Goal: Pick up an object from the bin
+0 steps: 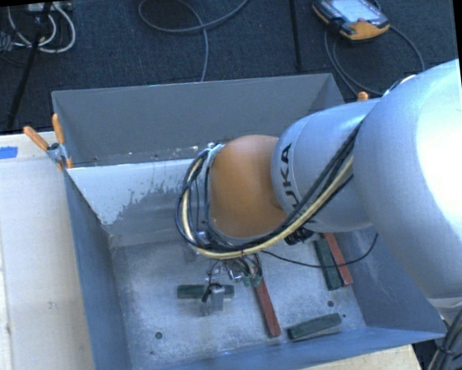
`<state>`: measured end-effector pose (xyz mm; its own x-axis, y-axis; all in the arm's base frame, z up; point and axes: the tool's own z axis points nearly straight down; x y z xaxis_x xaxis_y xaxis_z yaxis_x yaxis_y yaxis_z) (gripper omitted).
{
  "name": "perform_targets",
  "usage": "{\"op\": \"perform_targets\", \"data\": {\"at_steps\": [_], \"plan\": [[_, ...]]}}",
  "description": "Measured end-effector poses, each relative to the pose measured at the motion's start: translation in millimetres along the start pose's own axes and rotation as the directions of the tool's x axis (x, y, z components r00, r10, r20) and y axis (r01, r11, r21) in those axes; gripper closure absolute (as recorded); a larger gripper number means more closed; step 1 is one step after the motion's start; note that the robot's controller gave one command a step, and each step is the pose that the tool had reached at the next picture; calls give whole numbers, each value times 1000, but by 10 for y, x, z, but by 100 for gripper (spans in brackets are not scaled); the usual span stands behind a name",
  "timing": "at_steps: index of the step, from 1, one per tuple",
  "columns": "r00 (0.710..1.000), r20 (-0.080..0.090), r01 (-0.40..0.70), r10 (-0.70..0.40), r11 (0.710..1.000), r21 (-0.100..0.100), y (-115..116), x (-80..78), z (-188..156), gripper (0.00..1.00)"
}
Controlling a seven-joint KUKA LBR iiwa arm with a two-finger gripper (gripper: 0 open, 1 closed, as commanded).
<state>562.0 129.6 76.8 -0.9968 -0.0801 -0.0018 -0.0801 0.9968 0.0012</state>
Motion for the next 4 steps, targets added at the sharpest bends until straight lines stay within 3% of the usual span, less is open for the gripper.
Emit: {"op": "perform_targets", "data": {"at_steps": [1, 4], "plan": [[998, -2, 55, -55, 998, -1, 36, -61, 236, 100], [998, -3, 65, -65, 998, -1, 37, -51, 102, 100]]}}
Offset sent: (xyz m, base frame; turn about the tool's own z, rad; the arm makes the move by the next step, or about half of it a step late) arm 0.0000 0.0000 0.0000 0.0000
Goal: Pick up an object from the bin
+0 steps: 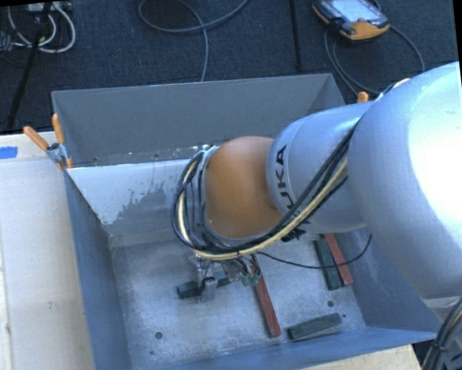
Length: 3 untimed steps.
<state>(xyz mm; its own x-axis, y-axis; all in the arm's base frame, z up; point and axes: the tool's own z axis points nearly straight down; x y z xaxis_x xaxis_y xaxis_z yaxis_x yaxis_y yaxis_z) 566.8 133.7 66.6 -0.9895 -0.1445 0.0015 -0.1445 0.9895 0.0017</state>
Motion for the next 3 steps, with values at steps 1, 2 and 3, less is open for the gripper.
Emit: {"op": "perform_targets", "data": {"at_steps": [1, 2, 3], "plan": [[1000, 4, 0, 0, 1000, 1, -2, -5, -102, 100], [1000, 1, 0, 0, 1000, 1, -3, 2, -176, 100], [1000, -5, 0, 0, 1000, 2, -4, 20, -349, 100]]}}
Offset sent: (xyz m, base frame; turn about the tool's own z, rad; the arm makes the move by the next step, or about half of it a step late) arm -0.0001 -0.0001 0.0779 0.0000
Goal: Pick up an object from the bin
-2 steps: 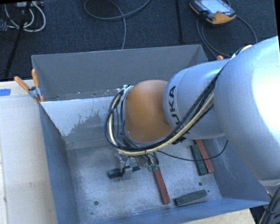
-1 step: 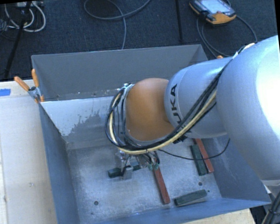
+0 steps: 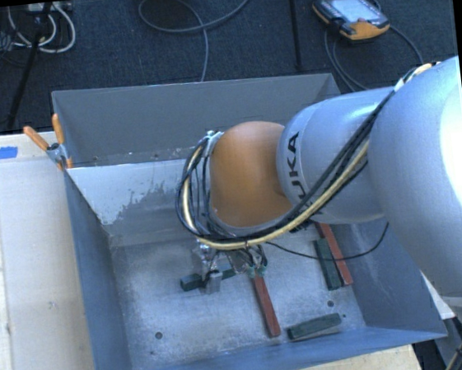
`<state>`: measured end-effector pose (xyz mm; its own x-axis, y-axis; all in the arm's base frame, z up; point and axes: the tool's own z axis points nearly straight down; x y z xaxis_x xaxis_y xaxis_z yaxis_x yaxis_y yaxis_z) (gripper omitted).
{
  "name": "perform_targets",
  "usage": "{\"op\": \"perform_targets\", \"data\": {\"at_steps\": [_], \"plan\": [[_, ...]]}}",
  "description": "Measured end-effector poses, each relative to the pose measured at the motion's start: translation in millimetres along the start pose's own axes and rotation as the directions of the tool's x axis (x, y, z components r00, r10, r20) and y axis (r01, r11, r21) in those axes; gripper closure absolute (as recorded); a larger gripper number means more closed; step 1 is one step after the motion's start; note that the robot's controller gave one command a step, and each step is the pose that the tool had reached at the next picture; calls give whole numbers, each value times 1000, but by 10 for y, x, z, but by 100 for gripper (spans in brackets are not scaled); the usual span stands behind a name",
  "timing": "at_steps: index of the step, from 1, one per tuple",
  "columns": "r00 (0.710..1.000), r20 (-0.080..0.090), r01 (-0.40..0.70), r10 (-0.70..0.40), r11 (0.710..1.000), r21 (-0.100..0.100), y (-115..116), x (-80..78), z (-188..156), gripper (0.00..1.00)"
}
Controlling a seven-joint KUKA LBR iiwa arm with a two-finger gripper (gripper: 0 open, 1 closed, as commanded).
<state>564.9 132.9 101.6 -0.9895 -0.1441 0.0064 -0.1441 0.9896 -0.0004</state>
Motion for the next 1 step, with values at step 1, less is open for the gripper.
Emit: {"op": "perform_targets", "data": {"at_steps": [1], "plan": [[1000, 6, 0, 0, 1000, 0, 1, -17, -160, 100]]}}
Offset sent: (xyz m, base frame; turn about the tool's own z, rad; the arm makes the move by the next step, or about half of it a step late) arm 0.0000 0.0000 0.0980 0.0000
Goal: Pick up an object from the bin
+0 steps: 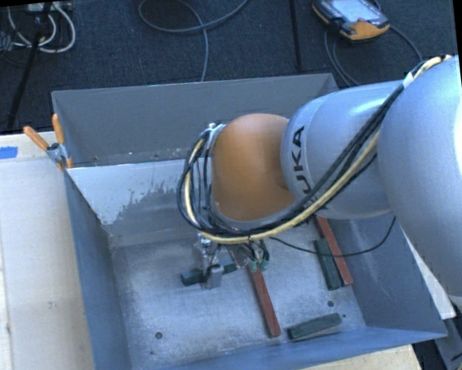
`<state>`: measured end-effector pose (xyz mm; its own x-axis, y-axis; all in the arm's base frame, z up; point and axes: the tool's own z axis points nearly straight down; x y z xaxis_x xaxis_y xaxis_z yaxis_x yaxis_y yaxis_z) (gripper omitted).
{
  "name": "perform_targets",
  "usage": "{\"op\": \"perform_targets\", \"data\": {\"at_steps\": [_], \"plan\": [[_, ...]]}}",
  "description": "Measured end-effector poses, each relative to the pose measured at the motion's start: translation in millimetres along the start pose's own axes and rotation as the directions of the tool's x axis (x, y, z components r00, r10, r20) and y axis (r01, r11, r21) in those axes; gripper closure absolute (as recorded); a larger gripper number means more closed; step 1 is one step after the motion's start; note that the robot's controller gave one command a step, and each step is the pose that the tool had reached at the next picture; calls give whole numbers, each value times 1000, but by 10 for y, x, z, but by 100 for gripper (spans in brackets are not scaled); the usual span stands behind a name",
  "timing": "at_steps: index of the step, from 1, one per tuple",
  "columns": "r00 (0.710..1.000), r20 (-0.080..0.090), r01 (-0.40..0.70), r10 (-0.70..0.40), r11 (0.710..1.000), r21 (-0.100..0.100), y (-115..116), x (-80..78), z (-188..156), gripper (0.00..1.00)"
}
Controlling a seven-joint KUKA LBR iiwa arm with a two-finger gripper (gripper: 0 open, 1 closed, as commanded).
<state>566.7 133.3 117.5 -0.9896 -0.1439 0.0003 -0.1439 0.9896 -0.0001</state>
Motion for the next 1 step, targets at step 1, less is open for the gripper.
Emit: {"op": "perform_targets", "data": {"at_steps": [1], "plan": [[1000, -4, 0, 0, 1000, 0, 0, 10, -140, 100]]}}
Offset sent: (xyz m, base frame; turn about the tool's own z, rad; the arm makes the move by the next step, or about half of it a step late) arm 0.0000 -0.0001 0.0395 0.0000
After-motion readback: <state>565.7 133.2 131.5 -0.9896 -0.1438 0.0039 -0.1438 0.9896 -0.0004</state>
